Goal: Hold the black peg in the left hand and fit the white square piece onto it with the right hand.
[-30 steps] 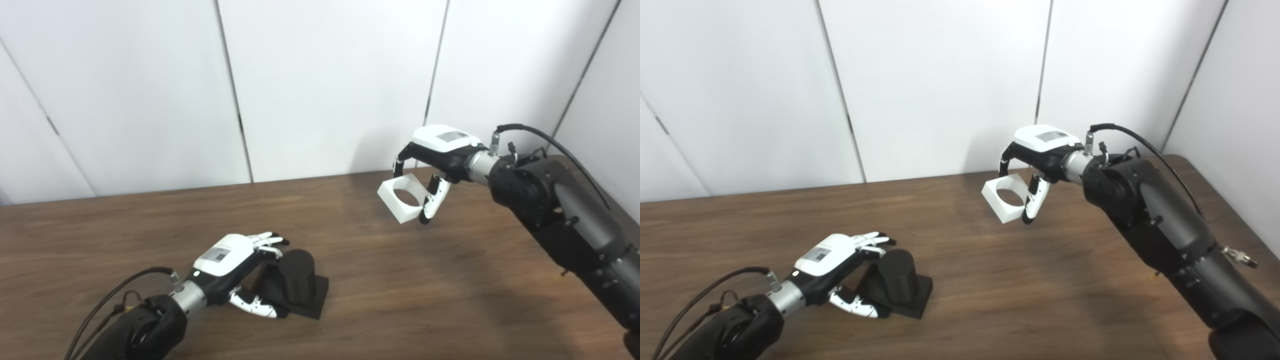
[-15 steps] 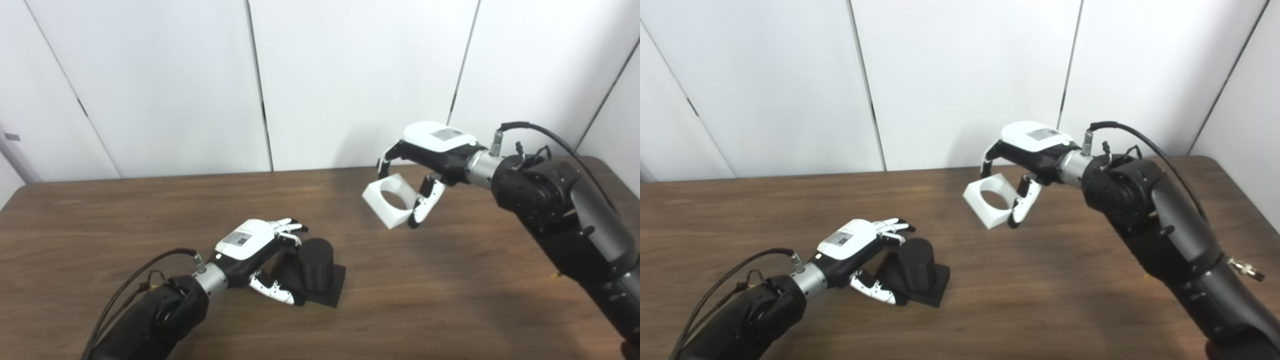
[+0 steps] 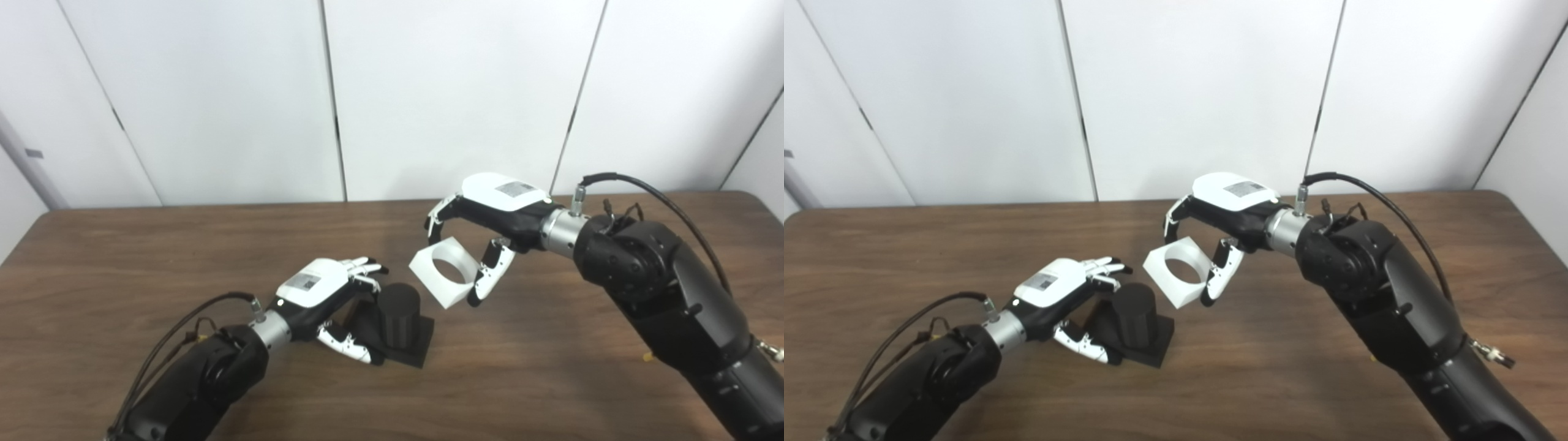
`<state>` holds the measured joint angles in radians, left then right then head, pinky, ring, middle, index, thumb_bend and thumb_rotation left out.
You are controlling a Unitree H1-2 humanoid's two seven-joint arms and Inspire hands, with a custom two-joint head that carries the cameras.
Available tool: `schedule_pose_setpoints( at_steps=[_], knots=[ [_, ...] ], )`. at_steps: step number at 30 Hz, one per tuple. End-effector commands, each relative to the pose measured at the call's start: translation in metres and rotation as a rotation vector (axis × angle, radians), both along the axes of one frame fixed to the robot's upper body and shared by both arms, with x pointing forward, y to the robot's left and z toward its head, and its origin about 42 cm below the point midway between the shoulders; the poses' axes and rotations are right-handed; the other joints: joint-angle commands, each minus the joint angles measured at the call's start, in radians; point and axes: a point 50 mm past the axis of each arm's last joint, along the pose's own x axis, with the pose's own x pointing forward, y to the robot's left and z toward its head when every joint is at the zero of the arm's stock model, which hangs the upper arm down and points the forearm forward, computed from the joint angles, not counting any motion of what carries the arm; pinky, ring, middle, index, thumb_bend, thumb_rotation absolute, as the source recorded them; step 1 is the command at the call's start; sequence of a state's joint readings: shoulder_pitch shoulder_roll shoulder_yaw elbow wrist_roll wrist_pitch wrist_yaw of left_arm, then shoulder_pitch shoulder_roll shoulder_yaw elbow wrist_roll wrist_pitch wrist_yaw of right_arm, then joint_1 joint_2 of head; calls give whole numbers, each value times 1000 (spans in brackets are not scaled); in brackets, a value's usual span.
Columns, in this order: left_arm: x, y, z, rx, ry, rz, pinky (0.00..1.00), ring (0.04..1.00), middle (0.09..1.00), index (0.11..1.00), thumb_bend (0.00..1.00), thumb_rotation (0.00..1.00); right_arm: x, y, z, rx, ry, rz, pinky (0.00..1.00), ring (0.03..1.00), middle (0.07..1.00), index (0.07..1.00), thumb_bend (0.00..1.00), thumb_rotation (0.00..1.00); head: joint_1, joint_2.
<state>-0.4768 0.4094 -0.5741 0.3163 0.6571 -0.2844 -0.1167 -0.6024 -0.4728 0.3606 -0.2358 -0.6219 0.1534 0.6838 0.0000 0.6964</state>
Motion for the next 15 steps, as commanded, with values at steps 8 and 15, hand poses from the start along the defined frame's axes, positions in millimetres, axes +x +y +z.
schedule_pose_setpoints(
  at_steps=[8, 15],
  knots=[
    [-19, -13, -39, 174, 128, -32, 918, 957, 916, 600, 903, 197, 4, 15, 13, 17, -50, 34, 800, 847, 779, 479, 521, 133, 15, 4],
    [-19, -15, -40, 160, 123, -32, 922, 956, 913, 600, 907, 195, 7, 23, 6, 24, -38, 42, 808, 848, 773, 479, 521, 133, 34, 4]
  ],
)
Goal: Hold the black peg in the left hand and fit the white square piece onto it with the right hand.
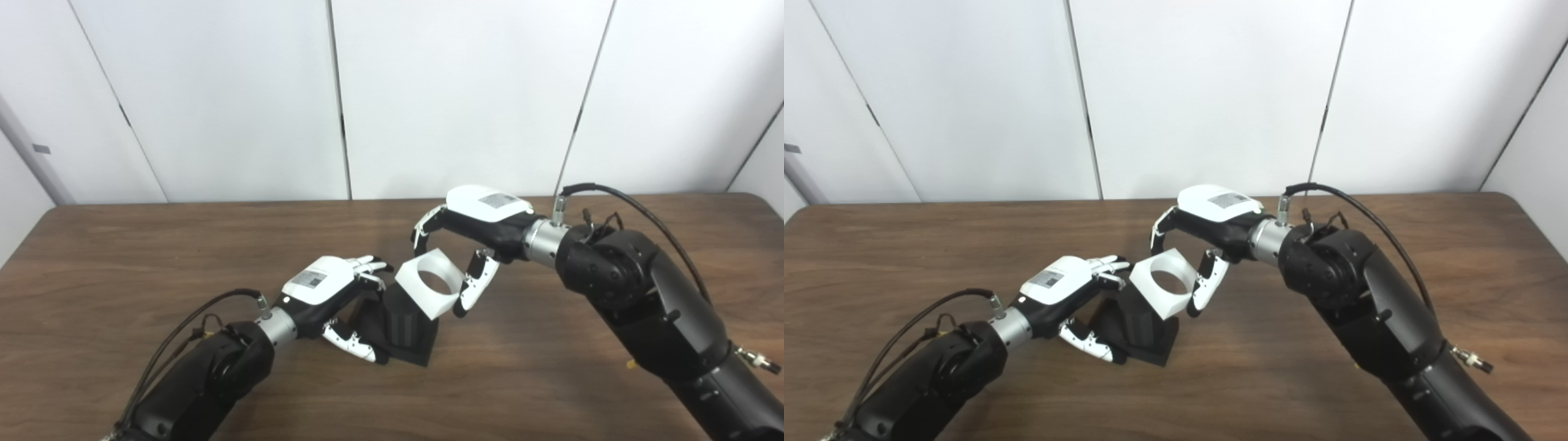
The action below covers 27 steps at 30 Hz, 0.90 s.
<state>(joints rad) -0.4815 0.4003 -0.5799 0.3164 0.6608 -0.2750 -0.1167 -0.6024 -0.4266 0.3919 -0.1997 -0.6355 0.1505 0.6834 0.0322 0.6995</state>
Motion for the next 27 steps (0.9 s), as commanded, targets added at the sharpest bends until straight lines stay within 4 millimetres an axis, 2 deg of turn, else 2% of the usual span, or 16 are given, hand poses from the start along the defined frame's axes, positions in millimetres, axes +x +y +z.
schedule_pose_setpoints(
  at_steps=[1, 15, 27],
  knots=[
    [-19, -10, -40, 161, 124, -30, 923, 956, 914, 600, 908, 194, 5, 7, 18, 25, -71, 20, 808, 847, 772, 479, 521, 133, 1, 1],
    [-20, -12, -40, 155, 126, -30, 931, 955, 915, 599, 909, 209, 13, 23, 1, 49, -26, 38, 805, 840, 773, 478, 521, 130, 5, 3],
    [-21, -14, -41, 155, 116, -35, 912, 949, 912, 595, 911, 212, 9, 42, -4, 22, -16, 95, 811, 839, 771, 478, 522, 131, 3, 7]
  ],
)
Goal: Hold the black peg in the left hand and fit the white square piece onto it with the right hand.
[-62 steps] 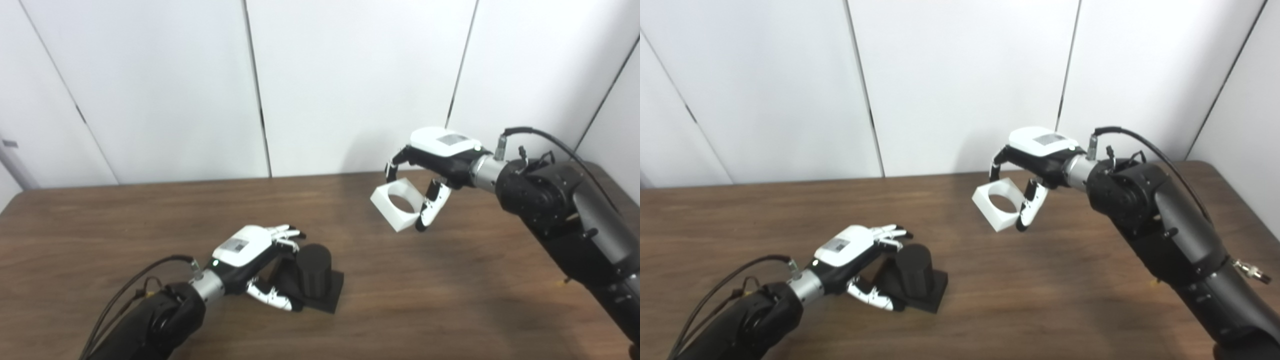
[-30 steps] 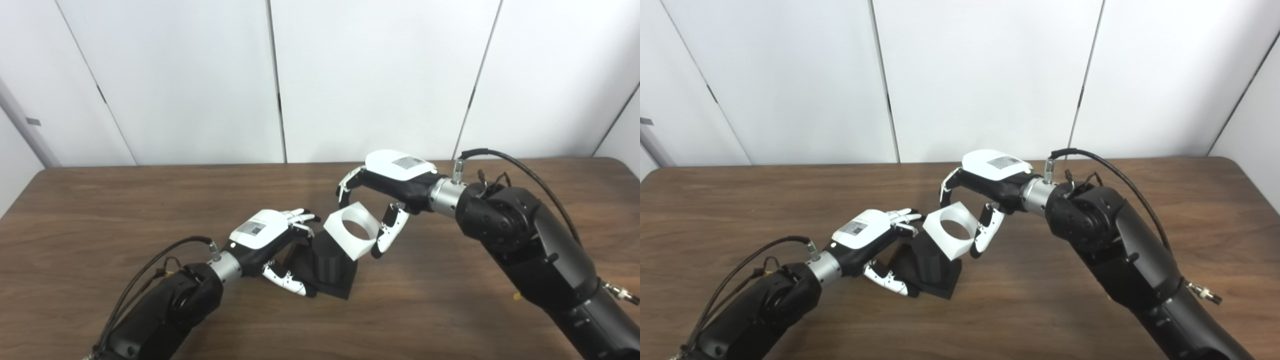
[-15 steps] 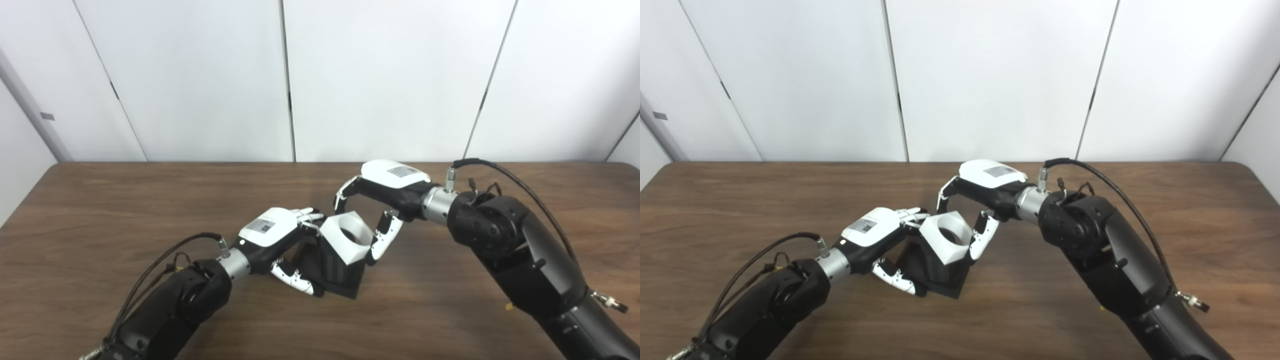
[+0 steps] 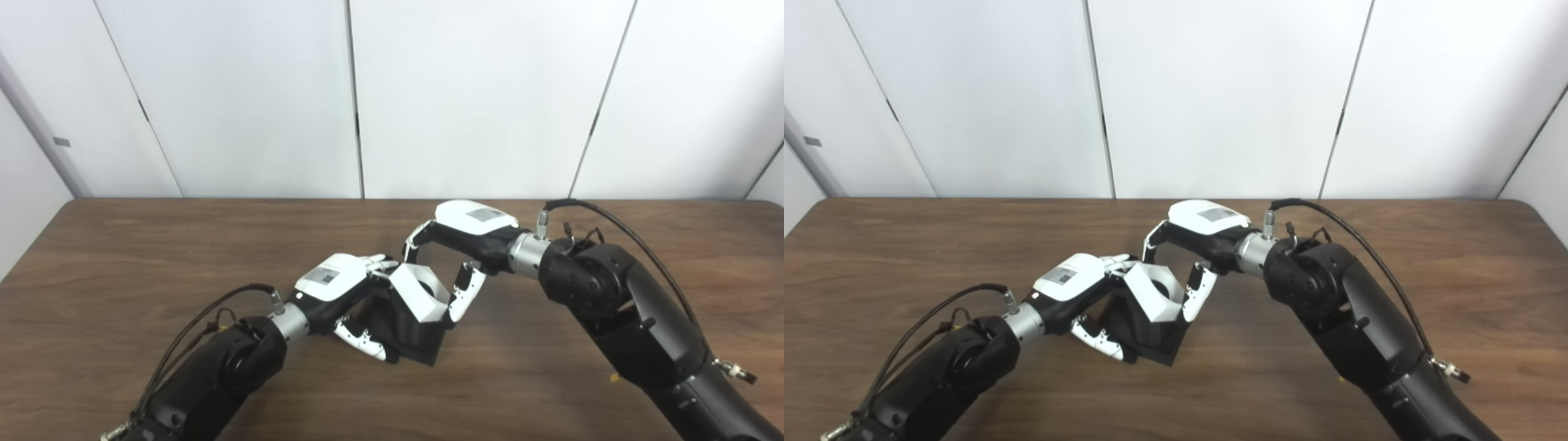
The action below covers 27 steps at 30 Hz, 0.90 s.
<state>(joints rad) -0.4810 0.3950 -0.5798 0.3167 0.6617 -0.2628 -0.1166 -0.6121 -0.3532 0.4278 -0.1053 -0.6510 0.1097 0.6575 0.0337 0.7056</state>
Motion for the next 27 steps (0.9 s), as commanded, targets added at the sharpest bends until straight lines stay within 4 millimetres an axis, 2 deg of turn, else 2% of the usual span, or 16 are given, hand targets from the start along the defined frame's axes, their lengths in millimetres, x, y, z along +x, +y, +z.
schedule_pose_setpoints(
  at_steps=[1, 8, 23, 27],
  knots=[
    [-21, -13, -40, 155, 114, -42, 911, 949, 912, 595, 912, 212, 0, 18, 17, 10, -58, 65, 813, 840, 771, 478, 522, 131, 3, 1],
    [-20, -13, -40, 167, 127, -39, 931, 964, 919, 604, 900, 212, -4, 25, 24, -8, -87, 102, 814, 838, 772, 478, 521, 135, 6, 0],
    [-19, -7, -40, 172, 134, -46, 923, 961, 915, 594, 897, 214, -14, 20, 57, -98, -165, 148, 801, 830, 755, 476, 523, 132, -9, 9],
    [-19, -6, -40, 165, 136, -53, 918, 953, 911, 563, 896, 199, -14, 17, 61, -120, -163, 145, 816, 835, 755, 477, 523, 132, -12, 11]
  ],
)
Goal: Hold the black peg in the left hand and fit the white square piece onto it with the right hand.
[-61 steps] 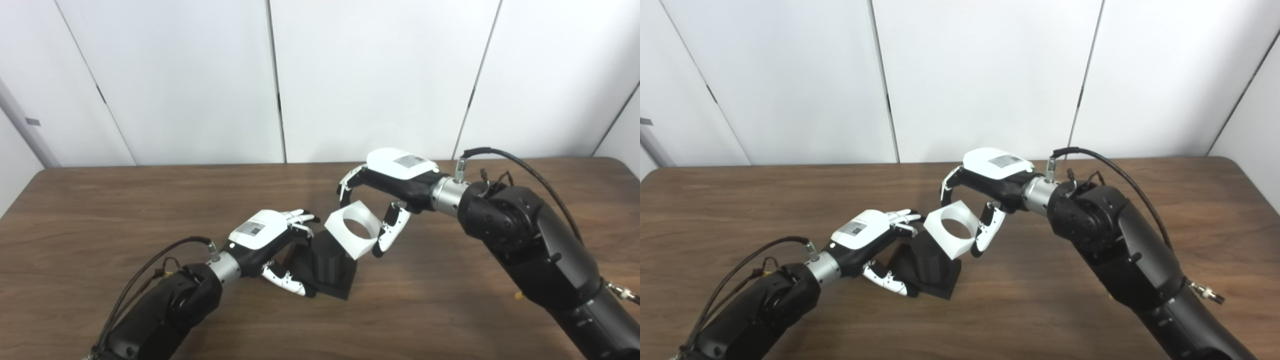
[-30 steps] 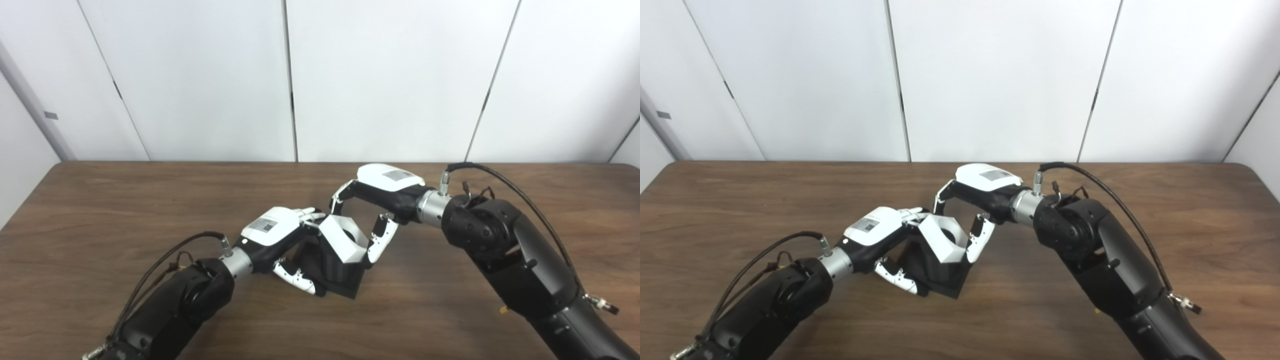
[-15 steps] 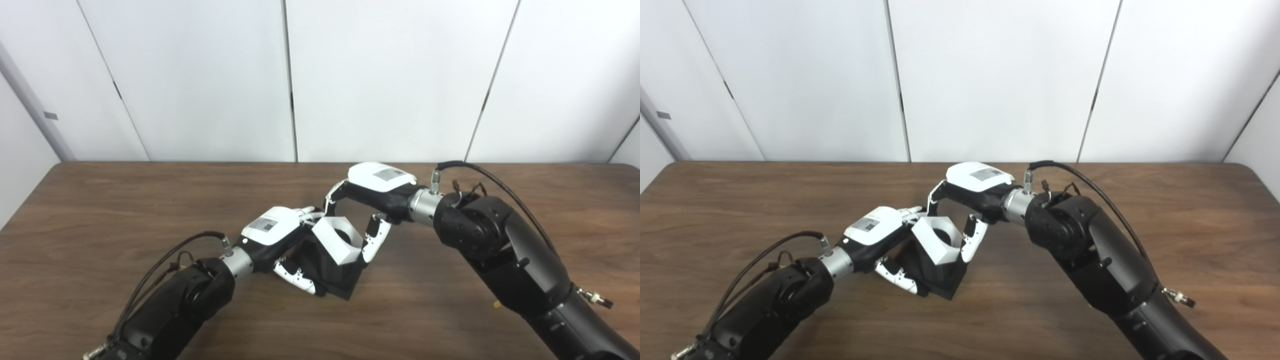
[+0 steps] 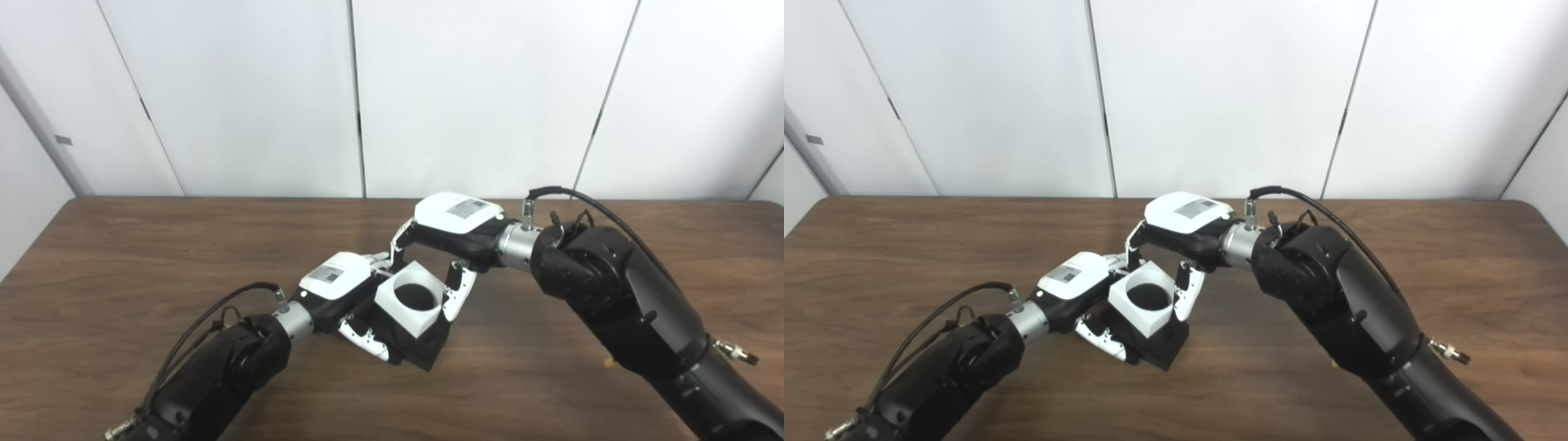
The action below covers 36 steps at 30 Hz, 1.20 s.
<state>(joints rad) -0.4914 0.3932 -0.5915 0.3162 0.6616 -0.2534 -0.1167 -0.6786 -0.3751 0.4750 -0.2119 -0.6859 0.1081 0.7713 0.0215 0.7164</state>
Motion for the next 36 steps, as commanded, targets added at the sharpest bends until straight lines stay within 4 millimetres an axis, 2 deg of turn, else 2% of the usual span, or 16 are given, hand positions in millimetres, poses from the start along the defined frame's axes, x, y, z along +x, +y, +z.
schedule_pose_setpoints(
  at_steps=[1, 2, 3, 4, 7, 36],
  knots=[
    [-21, -2, -42, 160, 140, -49, 916, 953, 909, 551, 895, 201, -1, 0, 28, -6, -88, 42, 815, 833, 753, 476, 523, 132, 0, 1],
    [-21, -2, -42, 160, 139, -49, 916, 953, 906, 540, 895, 201, -1, -1, 28, -8, -91, 44, 807, 829, 749, 476, 523, 132, 0, 1],
    [-22, -2, -42, 159, 137, -49, 920, 953, 904, 515, 713, 140, -1, -2, 27, -10, -91, 46, 803, 826, 746, 476, 523, 132, 0, 1],
    [-22, -2, -42, 157, 137, -48, 921, 953, 901, 499, 600, 103, -1, -2, 27, -11, -91, 47, 802, 824, 745, 476, 523, 132, -1, 1],
    [-22, -1, -43, 151, 140, -43, 933, 957, 901, 489, 530, 78, -1, -3, 25, -18, -89, 49, 799, 821, 743, 477, 523, 132, -4, 2],
    [-24, -5, -38, 153, 136, -50, 939, 960, 910, 489, 521, 78, 0, -3, 5, -25, -54, 41, 820, 814, 747, 479, 523, 135, 0, 20]
  ],
)
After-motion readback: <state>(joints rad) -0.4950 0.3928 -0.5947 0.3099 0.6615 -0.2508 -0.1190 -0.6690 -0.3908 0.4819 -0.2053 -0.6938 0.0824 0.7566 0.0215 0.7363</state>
